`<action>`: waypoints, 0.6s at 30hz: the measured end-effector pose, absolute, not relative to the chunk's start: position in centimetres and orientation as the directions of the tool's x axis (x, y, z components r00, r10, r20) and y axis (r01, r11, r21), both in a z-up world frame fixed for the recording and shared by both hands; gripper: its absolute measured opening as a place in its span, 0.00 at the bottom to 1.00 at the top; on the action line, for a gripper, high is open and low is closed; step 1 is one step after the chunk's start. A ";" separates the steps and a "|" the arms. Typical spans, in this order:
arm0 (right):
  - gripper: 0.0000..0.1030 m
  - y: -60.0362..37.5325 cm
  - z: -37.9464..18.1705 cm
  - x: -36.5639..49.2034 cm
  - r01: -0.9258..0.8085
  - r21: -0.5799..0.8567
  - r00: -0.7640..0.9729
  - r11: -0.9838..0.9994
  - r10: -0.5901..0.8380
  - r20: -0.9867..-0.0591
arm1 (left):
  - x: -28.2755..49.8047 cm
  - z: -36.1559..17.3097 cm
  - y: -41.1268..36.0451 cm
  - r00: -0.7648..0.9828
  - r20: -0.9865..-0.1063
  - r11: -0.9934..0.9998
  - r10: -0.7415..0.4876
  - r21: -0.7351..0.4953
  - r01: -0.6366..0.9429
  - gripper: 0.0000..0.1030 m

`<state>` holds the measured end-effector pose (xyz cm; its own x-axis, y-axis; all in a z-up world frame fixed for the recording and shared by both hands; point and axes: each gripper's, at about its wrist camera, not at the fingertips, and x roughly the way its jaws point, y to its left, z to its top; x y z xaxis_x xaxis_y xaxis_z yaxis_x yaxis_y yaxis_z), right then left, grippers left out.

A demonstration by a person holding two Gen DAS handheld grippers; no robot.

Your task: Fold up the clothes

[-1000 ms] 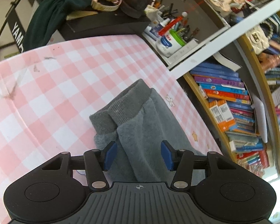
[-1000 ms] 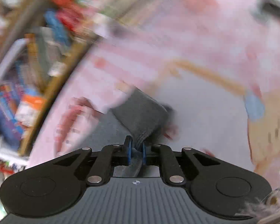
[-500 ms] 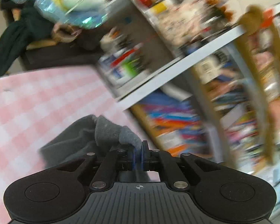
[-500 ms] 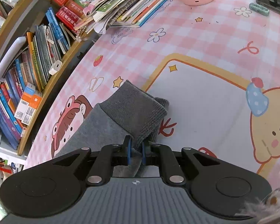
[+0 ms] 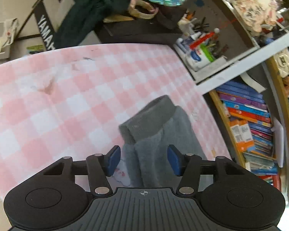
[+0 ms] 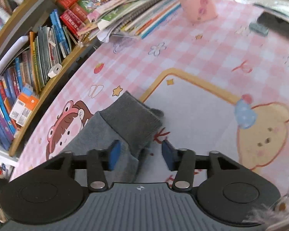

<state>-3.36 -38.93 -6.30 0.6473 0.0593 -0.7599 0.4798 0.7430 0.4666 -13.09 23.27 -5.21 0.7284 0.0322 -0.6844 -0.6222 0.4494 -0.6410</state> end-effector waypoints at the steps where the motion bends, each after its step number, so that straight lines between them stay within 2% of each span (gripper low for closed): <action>1: 0.45 -38.9 -6.4 -3.4 0.481 0.460 0.635 0.746 0.065 -0.770 | -12.9 -5.6 23.4 0.718 -0.696 0.434 0.024 -0.640 -0.635 0.50; 8: 0.45 -38.7 -8.0 -3.2 0.504 0.542 0.620 0.672 0.155 -0.769 | -13.0 -6.6 23.9 0.738 -0.674 0.308 0.027 -0.697 -0.647 0.48; 10: 0.44 -38.5 -8.2 -3.1 0.511 0.550 0.622 0.661 0.157 -0.767 | -12.2 -6.9 23.8 0.737 -0.675 0.307 0.013 -0.699 -0.646 0.42; 13: 0.35 -37.8 -8.4 -2.0 0.497 0.546 0.614 0.675 0.171 -0.771 | -10.8 -7.4 23.6 0.745 -0.667 0.322 0.000 -0.705 -0.631 0.30; 14: 0.27 -37.5 -8.5 -1.6 0.491 0.549 0.614 0.677 0.178 -0.769 | -10.3 -7.6 23.7 0.748 -0.663 0.323 -0.003 -0.709 -0.627 0.27; 15: 0.20 -37.2 -8.7 -1.1 0.482 0.552 0.619 0.681 0.181 -0.764 | -9.8 -8.0 23.9 0.757 -0.653 0.313 -0.015 -0.722 -0.617 0.19; 16: 0.16 -36.9 -8.9 -0.6 0.471 0.554 0.624 0.686 0.184 -0.759 | -9.2 -8.5 24.3 0.770 -0.637 0.295 -0.028 -0.742 -0.602 0.14; 18: 0.11 -36.2 -9.1 0.6 0.449 0.560 0.635 0.696 0.193 -0.748 | -8.1 -8.7 25.0 0.795 -0.606 0.268 -0.022 -0.770 -0.579 0.10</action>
